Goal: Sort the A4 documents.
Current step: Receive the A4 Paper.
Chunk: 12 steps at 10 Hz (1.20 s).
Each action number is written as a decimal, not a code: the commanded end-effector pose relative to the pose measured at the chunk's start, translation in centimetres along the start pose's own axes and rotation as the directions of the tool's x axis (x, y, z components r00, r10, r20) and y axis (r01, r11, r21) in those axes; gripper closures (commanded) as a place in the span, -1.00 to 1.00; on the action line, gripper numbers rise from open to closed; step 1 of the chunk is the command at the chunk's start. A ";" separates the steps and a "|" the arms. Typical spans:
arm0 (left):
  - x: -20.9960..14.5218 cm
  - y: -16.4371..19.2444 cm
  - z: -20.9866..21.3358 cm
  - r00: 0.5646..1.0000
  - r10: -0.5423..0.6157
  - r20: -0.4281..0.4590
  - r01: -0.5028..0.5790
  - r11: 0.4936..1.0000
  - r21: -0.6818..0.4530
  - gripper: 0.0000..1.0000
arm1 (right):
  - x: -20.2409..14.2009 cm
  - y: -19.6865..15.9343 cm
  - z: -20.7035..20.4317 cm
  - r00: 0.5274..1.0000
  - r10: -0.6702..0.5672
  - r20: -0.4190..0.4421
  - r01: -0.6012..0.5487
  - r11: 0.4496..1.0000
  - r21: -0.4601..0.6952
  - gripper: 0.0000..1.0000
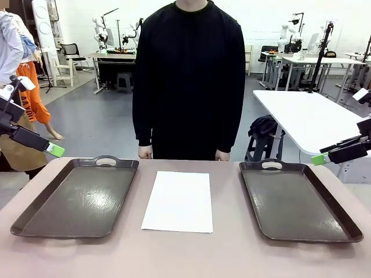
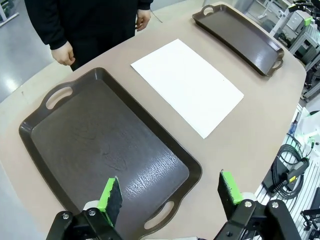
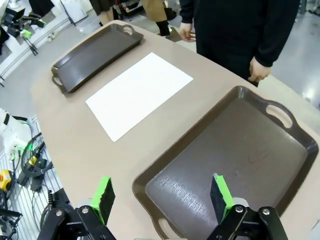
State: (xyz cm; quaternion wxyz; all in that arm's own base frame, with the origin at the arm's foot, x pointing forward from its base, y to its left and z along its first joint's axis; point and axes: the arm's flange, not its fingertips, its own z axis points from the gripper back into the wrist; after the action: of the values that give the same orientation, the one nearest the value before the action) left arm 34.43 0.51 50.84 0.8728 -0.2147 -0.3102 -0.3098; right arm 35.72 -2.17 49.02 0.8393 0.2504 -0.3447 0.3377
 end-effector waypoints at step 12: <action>0.1 -0.1 0.1 1.000 -0.003 0.009 0.003 1.000 -0.004 -1.00 | 0.0 0.1 0.0 1.000 0.010 0.007 -0.010 1.000 0.014 -1.00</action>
State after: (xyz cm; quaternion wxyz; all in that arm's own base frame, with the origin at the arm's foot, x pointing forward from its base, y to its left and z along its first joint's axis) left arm 34.34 0.26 51.04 0.8739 -0.2132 -0.3113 -0.3066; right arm 35.25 -2.03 49.16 0.8422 0.2482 -0.3408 0.3361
